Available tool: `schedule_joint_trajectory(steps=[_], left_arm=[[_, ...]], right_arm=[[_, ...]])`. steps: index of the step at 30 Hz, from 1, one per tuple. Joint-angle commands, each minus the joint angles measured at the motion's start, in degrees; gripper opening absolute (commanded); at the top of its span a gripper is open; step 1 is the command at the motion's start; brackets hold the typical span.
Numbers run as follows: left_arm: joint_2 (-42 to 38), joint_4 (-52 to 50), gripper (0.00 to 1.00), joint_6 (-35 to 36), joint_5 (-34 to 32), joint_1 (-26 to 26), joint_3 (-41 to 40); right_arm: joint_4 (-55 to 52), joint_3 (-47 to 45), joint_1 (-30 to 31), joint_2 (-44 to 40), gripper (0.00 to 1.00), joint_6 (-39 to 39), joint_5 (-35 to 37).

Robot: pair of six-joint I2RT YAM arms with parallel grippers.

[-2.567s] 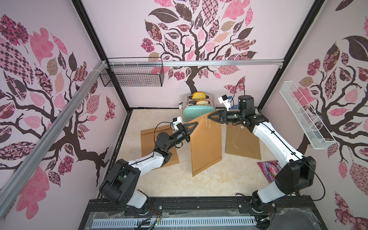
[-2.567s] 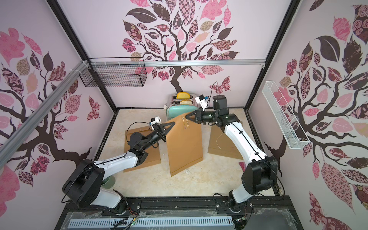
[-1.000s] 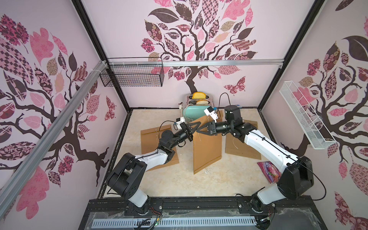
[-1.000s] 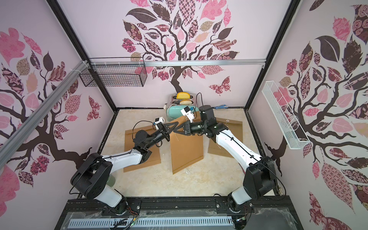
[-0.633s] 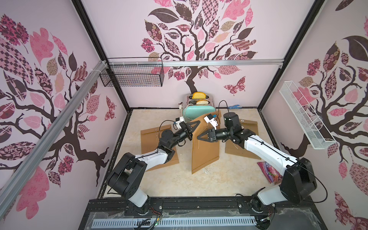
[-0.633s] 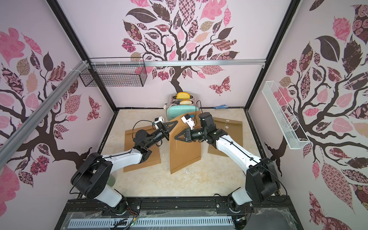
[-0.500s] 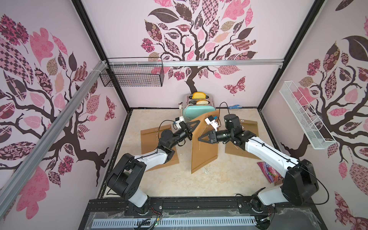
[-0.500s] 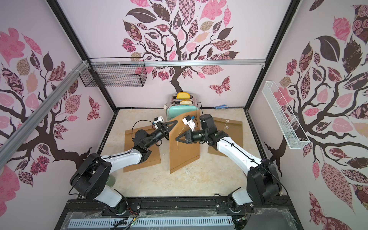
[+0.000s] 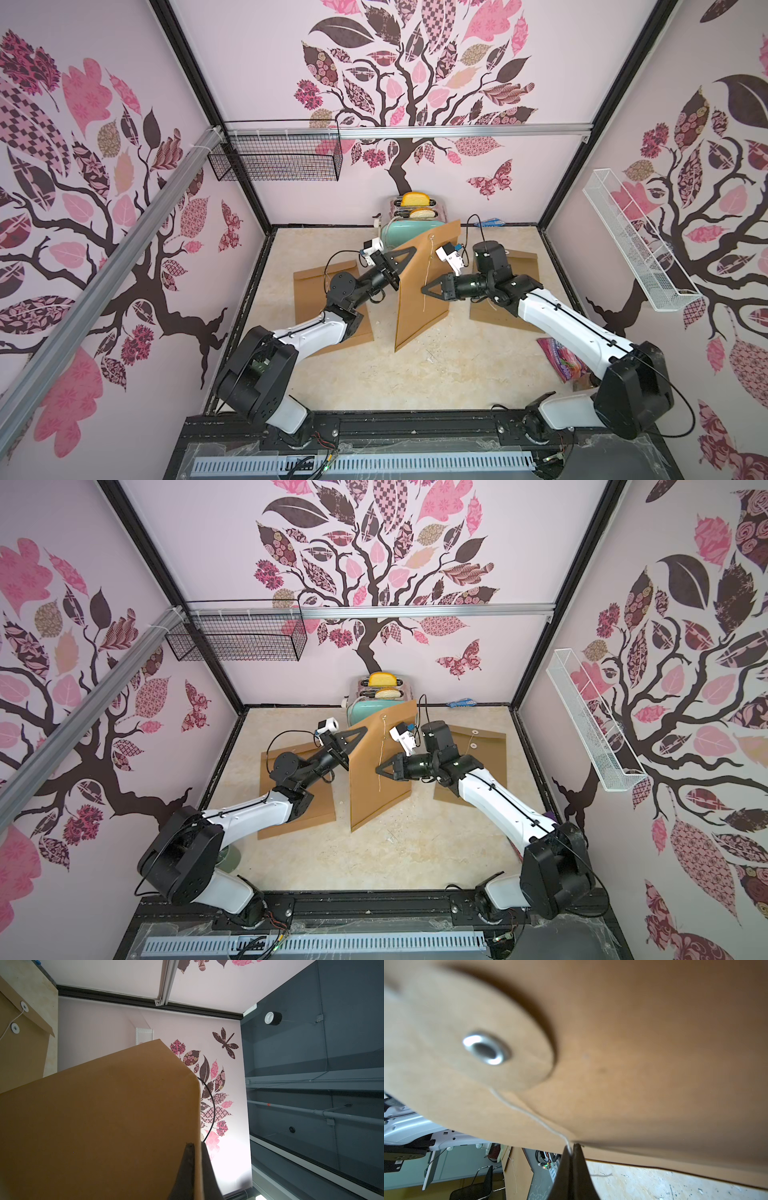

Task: Close the mouth of the file bag
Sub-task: Close the file bag.

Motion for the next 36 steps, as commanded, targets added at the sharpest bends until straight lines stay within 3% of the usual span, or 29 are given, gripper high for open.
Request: schedule_joint_trajectory(steps=[1, 13, 29, 36], left_arm=[[-2.52, 2.59, 0.0, -0.16, 0.28, -0.41, -0.03], [-4.73, 2.13, 0.0, -0.19, 1.0, -0.34, -2.09], [-6.41, 1.79, 0.0, 0.36, 1.79, -0.43, -4.54], [-5.58, 2.75, 0.0, 0.27, 1.57, -0.5, -4.77]], right_arm=[[0.77, -0.6, -1.68, -0.73, 0.0, 0.03, 2.2], [-1.59, 1.78, -5.68, 1.49, 0.0, -0.18, 1.28], [-11.69, 14.41, -7.04, 3.86, 0.0, -1.03, 5.26], [-14.43, 18.84, -7.66, 5.38, 0.0, 0.97, 2.93]])
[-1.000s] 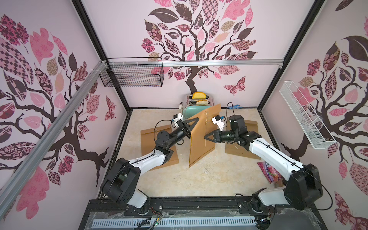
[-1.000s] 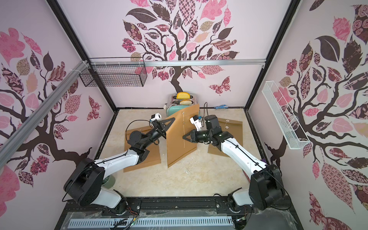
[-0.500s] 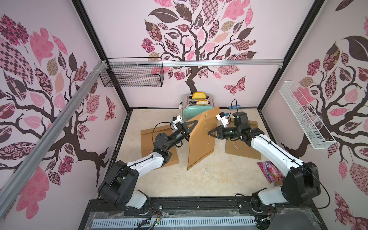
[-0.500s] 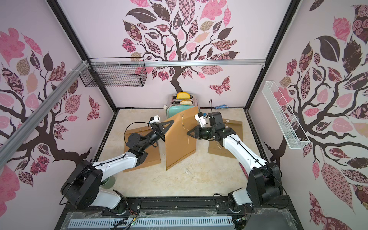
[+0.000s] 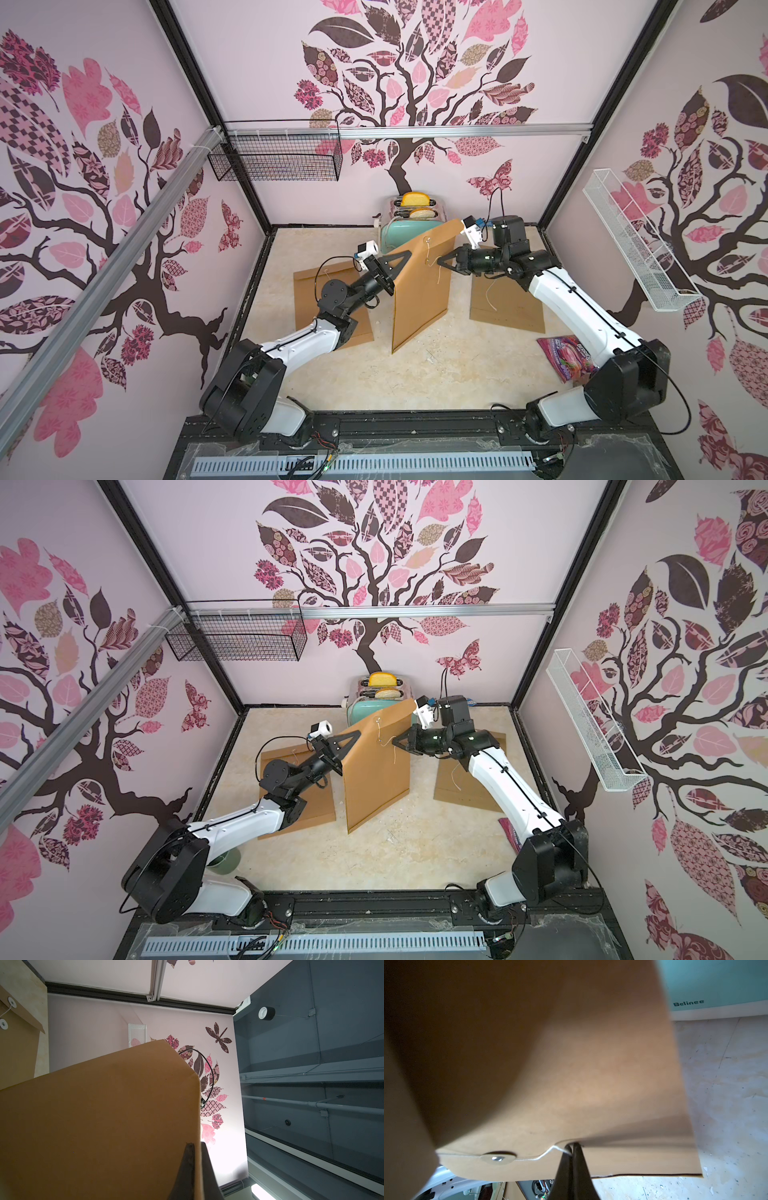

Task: Close the mouth of the file bag
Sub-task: Close the file bag.

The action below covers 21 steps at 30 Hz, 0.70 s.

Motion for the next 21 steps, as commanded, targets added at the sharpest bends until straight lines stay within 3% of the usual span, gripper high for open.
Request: schedule_joint_trajectory(steps=[1, 21], left_arm=[[-0.11, 1.92, 0.0, 0.29, 1.11, -0.47, -0.63], [4.25, 3.23, 0.0, 1.59, 0.19, -0.27, 1.53]], right_arm=[[-2.64, 3.78, -0.3, 1.79, 0.0, 0.65, -0.83], [12.22, -5.53, -1.41, -4.06, 0.0, 18.8, 0.78]])
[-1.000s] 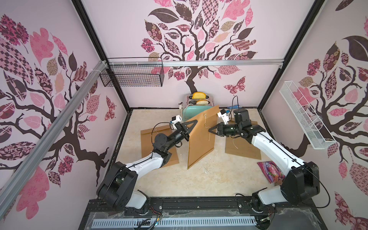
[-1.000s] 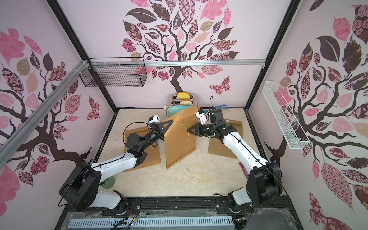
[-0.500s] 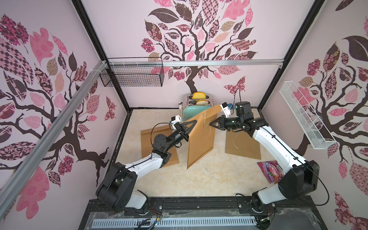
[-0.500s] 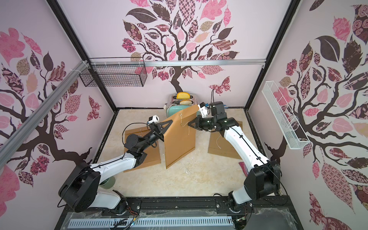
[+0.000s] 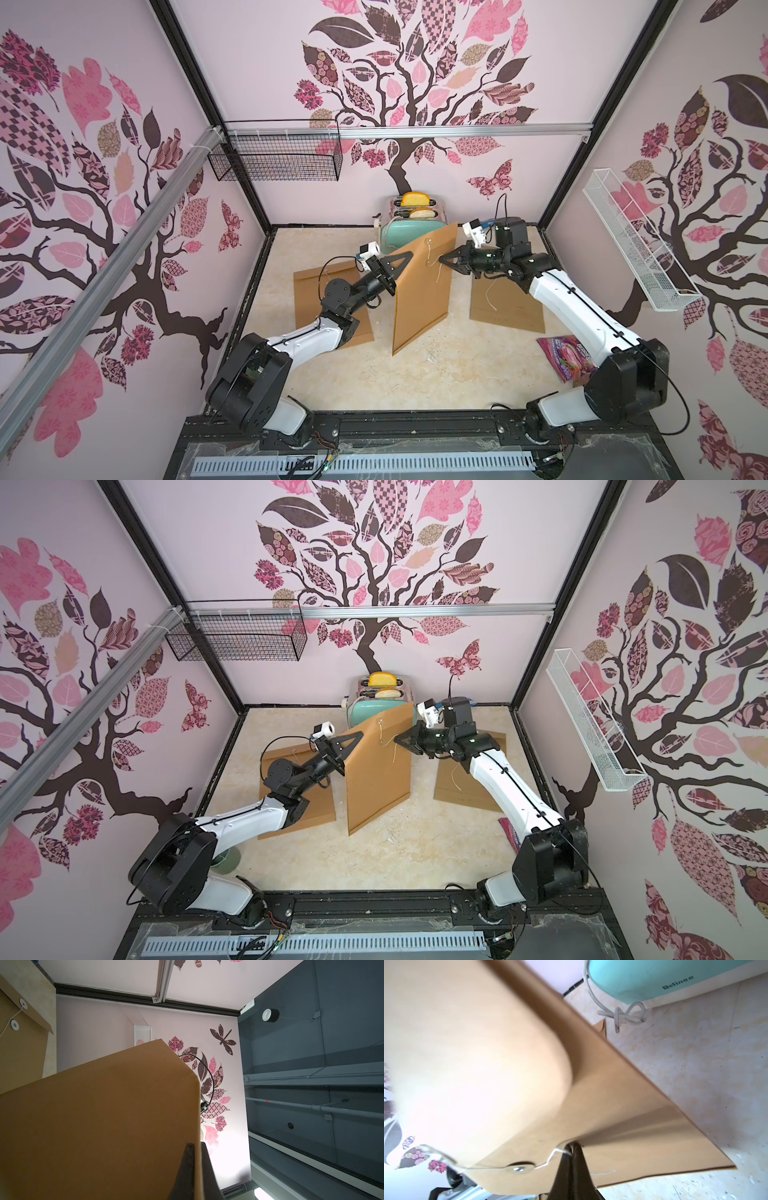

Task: Close the mouth of the file bag
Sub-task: Close the file bag.

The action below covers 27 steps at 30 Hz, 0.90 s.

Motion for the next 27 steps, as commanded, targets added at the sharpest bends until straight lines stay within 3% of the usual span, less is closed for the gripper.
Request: schedule_joint_trajectory(steps=[1, 11, 22, 27], left_arm=[[1.55, 2.17, 0.0, 1.8, 0.49, -0.34, 1.54], [1.03, -1.49, 0.0, 4.11, 1.5, -1.39, 2.52], [1.15, 2.21, 0.0, 1.87, 1.09, -1.55, 1.96], [0.71, 2.55, 0.0, 1.22, 1.28, -1.69, 1.29]], right_arm=[[4.36, -1.64, -0.2, -3.23, 0.0, 3.32, 1.88], [0.66, 0.06, -0.21, -1.48, 0.0, -0.77, 0.53], [-15.06, 8.59, -0.38, 3.12, 0.0, -10.49, 5.58], [-16.09, 9.54, -0.56, 3.65, 0.0, -12.53, 6.35]])
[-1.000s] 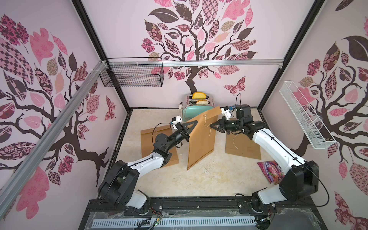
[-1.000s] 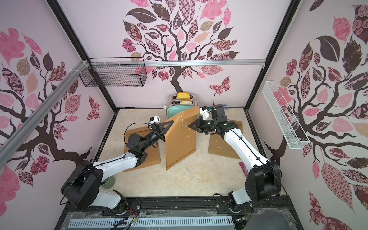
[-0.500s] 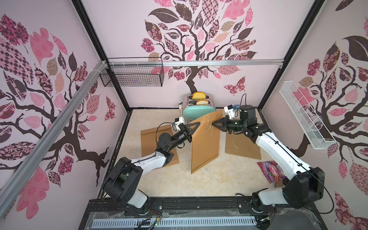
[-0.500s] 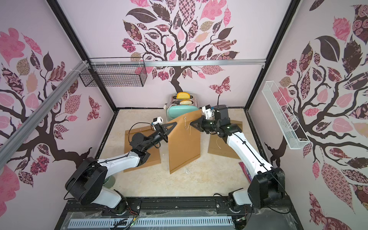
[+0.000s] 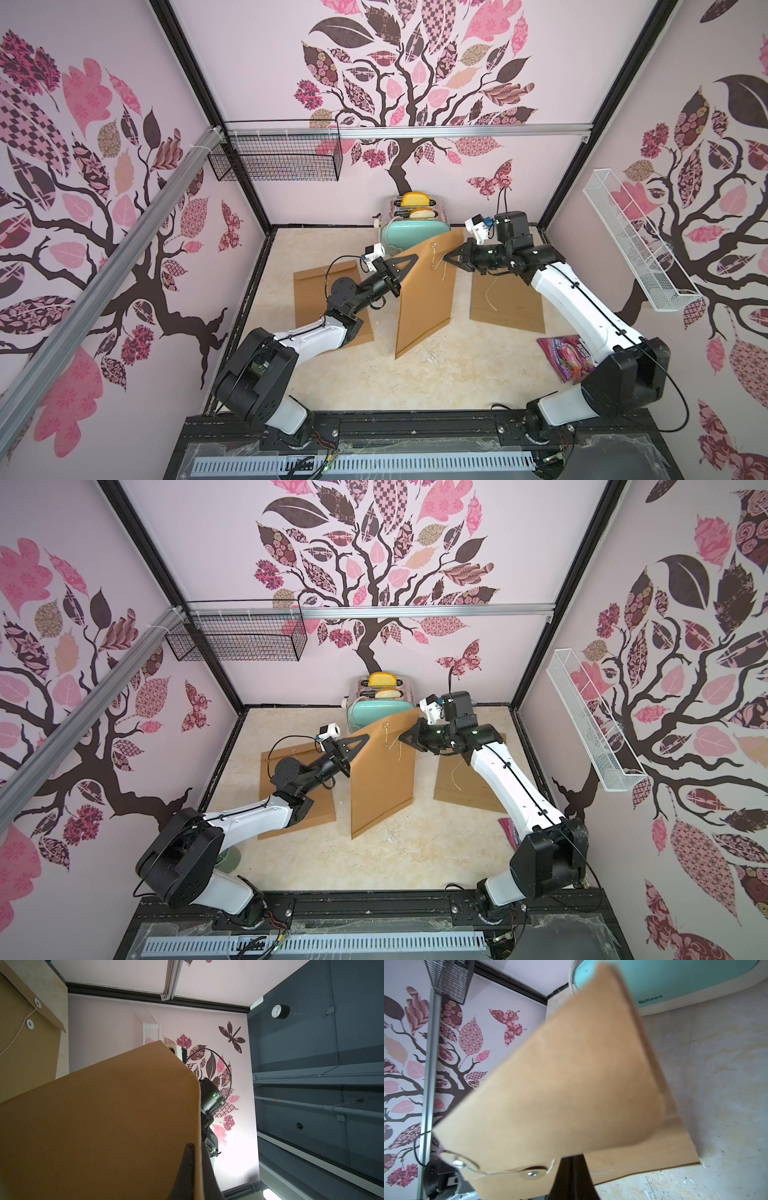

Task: Close the mouth of the file bag
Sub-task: Close the file bag.

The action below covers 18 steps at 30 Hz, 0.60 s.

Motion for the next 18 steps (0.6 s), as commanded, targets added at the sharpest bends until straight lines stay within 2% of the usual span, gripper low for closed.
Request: schedule_joint_trajectory(steps=[1, 4, 7, 18], left_arm=[[-1.12, 3.6, 0.0, -0.64, 0.86, -0.44, 0.05], [-0.83, 4.02, 0.0, -0.55, 0.44, -0.6, -0.02], [-0.87, 3.93, 0.0, -0.63, 0.9, -0.57, 1.01], [-1.27, 3.75, 0.0, -0.63, 0.65, -1.8, -0.79]], right_arm=[[-2.8, 2.63, -0.25, 0.71, 0.0, -2.74, 0.47], [-2.66, 2.33, -0.12, 0.99, 0.0, -2.36, -1.69], [-3.86, 1.03, -0.32, 1.12, 0.0, -3.55, -0.03], [-10.19, 9.52, -0.65, 4.97, 0.0, -6.31, 0.45]])
